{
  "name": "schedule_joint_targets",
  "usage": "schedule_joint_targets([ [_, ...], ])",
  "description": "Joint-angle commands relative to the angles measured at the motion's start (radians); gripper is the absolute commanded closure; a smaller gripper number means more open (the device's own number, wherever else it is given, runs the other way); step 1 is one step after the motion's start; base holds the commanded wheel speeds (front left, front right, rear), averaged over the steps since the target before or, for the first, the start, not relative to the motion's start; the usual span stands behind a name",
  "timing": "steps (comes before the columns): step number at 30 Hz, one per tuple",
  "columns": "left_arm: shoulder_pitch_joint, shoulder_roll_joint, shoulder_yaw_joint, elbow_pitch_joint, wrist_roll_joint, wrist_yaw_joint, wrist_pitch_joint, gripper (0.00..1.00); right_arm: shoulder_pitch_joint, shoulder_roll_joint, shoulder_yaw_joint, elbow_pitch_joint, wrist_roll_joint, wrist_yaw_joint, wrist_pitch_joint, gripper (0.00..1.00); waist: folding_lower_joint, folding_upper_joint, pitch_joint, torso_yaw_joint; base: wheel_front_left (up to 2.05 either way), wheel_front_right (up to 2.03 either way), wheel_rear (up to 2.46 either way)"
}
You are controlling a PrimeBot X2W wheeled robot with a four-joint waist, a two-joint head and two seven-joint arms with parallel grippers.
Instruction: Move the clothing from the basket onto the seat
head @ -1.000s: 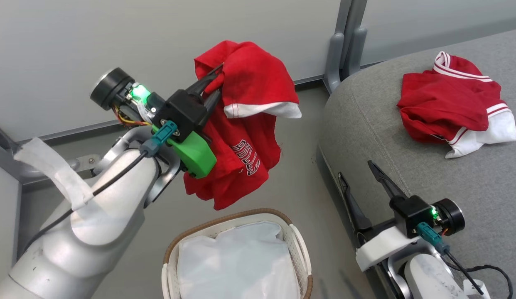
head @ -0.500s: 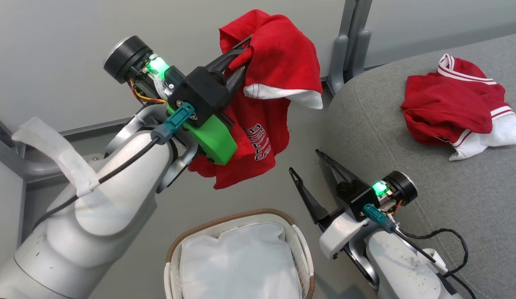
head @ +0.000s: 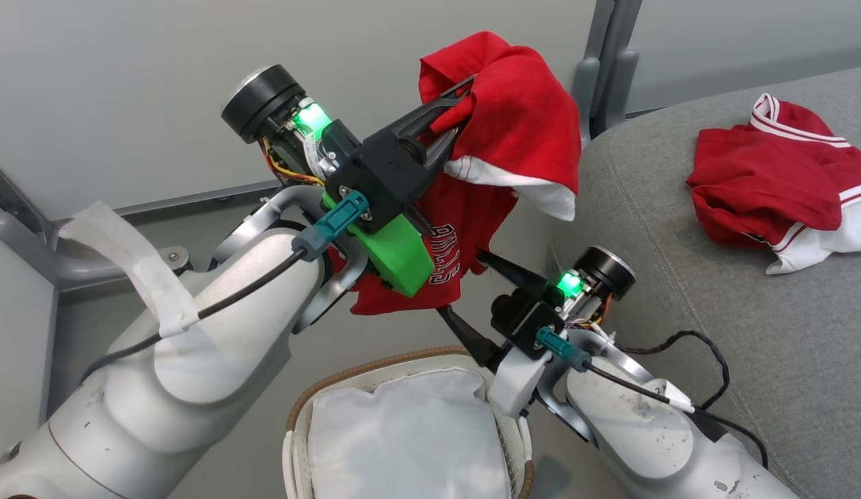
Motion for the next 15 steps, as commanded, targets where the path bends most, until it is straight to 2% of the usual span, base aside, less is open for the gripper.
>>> schedule_joint_targets([
  [1, -0.012, 0.0, -0.002, -0.002, -0.012, 0.002, -0.006, 1.0, -0.016, -0.004, 0.021, -0.015, 0.019, -0.001, -0.005, 0.0, 0.0, 0.0, -0.002, 0.003, 0.0, 0.0, 0.0],
  [4, -0.005, 0.0, -0.006, -0.001, -0.02, 0.002, -0.007, 1.0, -0.034, -0.017, 0.072, -0.037, 0.047, -0.001, -0.005, 0.0, 0.0, 0.0, -0.004, 0.006, 0.0, 0.0, 0.0],
  [5, -0.001, 0.0, -0.005, 0.0, -0.023, 0.003, -0.008, 1.0, -0.039, -0.021, 0.086, -0.039, 0.053, -0.001, -0.005, 0.11, 0.0, 0.0, -0.005, 0.007, 0.0, 0.0, 0.0],
  [6, 0.003, 0.0, -0.006, 0.0, -0.027, 0.003, -0.009, 1.0, -0.044, -0.022, 0.094, -0.044, 0.058, -0.001, -0.005, 0.59, 0.0, 0.0, -0.006, 0.008, 0.0, 0.0, 0.0],
  [8, 0.01, -0.001, -0.008, 0.0, -0.031, 0.004, -0.007, 1.0, -0.045, -0.021, 0.107, -0.053, 0.068, -0.001, -0.005, 1.0, 0.0, 0.0, -0.007, 0.011, 0.0, 0.0, 0.0],
  [15, 0.045, 0.016, 0.01, 0.014, -0.062, 0.022, -0.02, 1.0, -0.005, -0.01, 0.066, -0.11, 0.079, -0.001, -0.005, 1.0, 0.0, 0.0, -0.006, 0.013, 0.0, 0.0, 0.0],
])
